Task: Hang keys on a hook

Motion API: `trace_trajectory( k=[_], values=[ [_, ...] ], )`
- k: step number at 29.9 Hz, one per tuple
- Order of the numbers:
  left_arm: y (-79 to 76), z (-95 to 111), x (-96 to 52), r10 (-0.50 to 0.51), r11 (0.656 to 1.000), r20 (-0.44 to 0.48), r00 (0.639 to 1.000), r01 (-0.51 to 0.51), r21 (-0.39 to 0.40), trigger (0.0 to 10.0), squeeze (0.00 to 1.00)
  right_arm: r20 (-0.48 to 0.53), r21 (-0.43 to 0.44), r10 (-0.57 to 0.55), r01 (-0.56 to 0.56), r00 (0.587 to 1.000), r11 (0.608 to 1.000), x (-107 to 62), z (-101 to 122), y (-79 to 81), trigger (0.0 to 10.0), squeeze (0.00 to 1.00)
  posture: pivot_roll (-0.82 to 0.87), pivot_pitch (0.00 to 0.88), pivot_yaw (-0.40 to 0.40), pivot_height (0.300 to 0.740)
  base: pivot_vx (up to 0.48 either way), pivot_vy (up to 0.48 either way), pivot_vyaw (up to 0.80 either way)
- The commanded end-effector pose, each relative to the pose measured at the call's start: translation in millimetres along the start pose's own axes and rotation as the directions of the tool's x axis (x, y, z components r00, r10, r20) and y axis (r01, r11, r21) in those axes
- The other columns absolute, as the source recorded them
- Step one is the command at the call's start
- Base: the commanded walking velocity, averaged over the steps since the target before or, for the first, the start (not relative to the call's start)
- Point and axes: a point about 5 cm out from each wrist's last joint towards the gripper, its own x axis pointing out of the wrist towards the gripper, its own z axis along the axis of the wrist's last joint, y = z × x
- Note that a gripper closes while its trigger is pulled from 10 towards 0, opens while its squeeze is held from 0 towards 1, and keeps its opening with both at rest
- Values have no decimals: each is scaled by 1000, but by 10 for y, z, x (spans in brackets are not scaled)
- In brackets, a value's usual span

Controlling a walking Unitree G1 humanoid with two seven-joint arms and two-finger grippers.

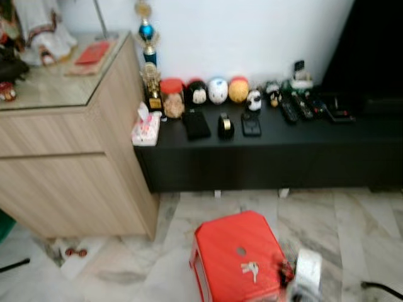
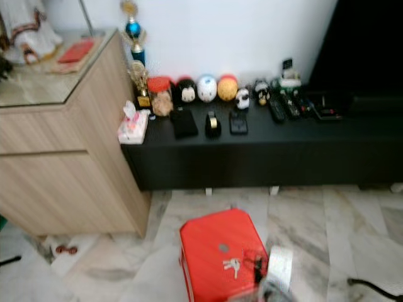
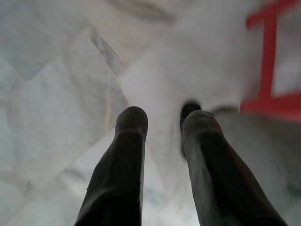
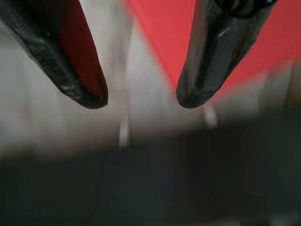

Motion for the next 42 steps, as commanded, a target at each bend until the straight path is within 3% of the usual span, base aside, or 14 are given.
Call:
trace_trajectory(
  k=[1,5,6,8,9,10,11,12,14,15,25,35,42],
  values=[
    [5,-45,-18,21,1000,1,1000,-21,-23,10000,0,-81,26,4,-2,997,1000,-130,-257,15,10000,0,-116,0,20,740,0,0,0],
    [4,13,-23,36,999,69,997,-36,-9,10000,0,-27,26,13,-13,1000,1000,-138,-206,-9,10000,0,-100,0,12,740,0,0,0],
    [54,368,49,59,996,188,980,-69,50,10000,0,-9,26,20,-20,1000,999,-135,-178,-16,10000,0,-97,0,10,740,0,0,0],
    [102,1168,95,44,991,437,899,-95,96,10000,0,22,24,35,-36,999,999,-129,-127,-26,10000,0,-92,0,3,740,0,0,0],
    [102,1423,64,29,991,522,852,-92,96,10000,0,37,21,43,-44,998,999,-127,-99,-34,10000,0,-84,0,-4,740,0,0,0],
    [102,1423,64,29,991,522,852,-92,96,10000,0,37,21,43,-44,998,999,-127,-99,-34,10000,0,-84,0,-4,740,0,0,0],
    [41,1670,-21,-11,996,634,773,-50,79,10000,0,75,-1,68,-68,995,998,-124,-35,-41,10000,0,-82,0,-8,740,0,0,0],
    [41,1670,-21,-11,996,634,773,-50,79,10000,0,75,-1,68,-68,995,998,-124,-35,-41,10000,0,-82,0,-8,740,0,0,0],
    [-45,1816,-122,-42,997,716,697,-18,75,10000,0,108,-60,107,-101,988,993,-122,30,-29,10000,0,-89,0,-8,740,0,0,0],
    [-144,1855,-225,-66,998,766,640,27,63,10000,0,145,-51,125,-119,982,992,-116,95,2,10000,0,-108,0,-1,740,0,0,0],
    [-263,1855,-376,-84,996,798,597,77,47,10000,0,221,-88,217,-202,951,975,-180,205,179,10000,0,-100,0,-12,740,0,0,0],
    [-315,1772,-474,-97,993,794,600,106,40,10000,0,236,-111,244,-223,941,968,-175,291,165,10000,0,-71,0,-47,740,0,0,0],
    [-387,1744,-477,-129,990,771,623,130,60,10000,0,254,-117,249,-226,935,967,-115,412,232,10000,0,-62,0,-41,740,0,0,0]
  ],
)
